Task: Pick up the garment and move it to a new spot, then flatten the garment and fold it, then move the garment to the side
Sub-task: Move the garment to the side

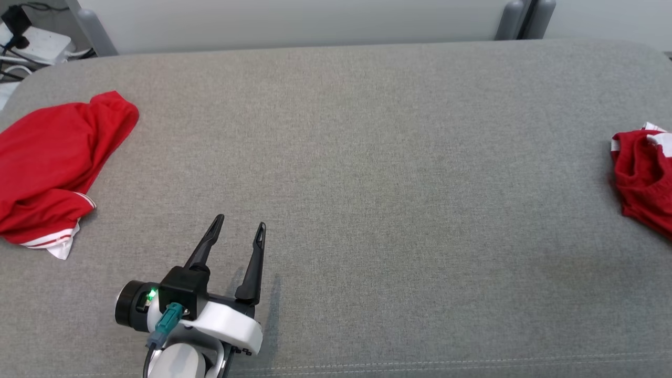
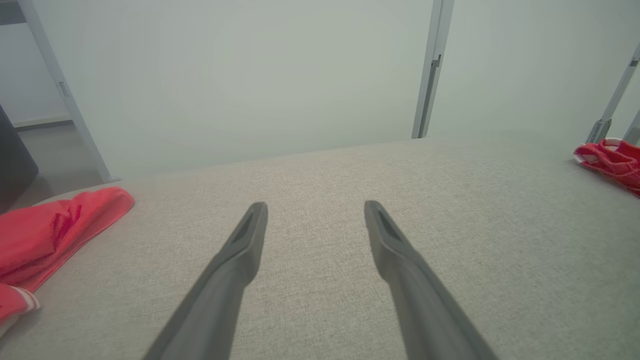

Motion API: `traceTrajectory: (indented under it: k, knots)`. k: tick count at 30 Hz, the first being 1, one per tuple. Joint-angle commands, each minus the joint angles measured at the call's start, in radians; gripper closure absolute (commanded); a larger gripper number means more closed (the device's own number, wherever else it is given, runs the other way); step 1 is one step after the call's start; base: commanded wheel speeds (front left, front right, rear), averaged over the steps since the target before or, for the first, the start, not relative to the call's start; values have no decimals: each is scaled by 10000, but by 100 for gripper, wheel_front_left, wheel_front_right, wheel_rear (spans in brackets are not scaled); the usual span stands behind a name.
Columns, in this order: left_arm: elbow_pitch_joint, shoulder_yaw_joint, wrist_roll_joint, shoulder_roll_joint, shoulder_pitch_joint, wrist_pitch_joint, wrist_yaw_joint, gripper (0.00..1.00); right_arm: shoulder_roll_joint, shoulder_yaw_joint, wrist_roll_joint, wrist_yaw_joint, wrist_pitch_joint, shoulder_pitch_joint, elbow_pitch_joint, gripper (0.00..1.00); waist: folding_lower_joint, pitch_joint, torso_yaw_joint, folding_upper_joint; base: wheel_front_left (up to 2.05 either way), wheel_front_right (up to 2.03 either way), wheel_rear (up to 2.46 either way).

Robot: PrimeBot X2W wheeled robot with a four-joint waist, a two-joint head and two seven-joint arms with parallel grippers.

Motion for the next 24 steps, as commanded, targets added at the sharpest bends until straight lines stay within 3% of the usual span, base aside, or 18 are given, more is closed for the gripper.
traceTrajectory:
  k: [1,14,24]
  knots:
    - [-186,365,-81,70,-39,-88,83,0,9,373,-63,42,-116,410,-659,0,0,-229,-9,0,0,0,0]
    - [-42,778,-194,70,608,-88,214,0,882,1541,185,42,-116,2896,-3125,0,0,-1097,189,0,0,0,0]
    - [-51,1140,-93,70,1007,-88,265,0,1485,1703,65,42,-49,4448,-4230,0,0,-1497,482,0,0,0,0]
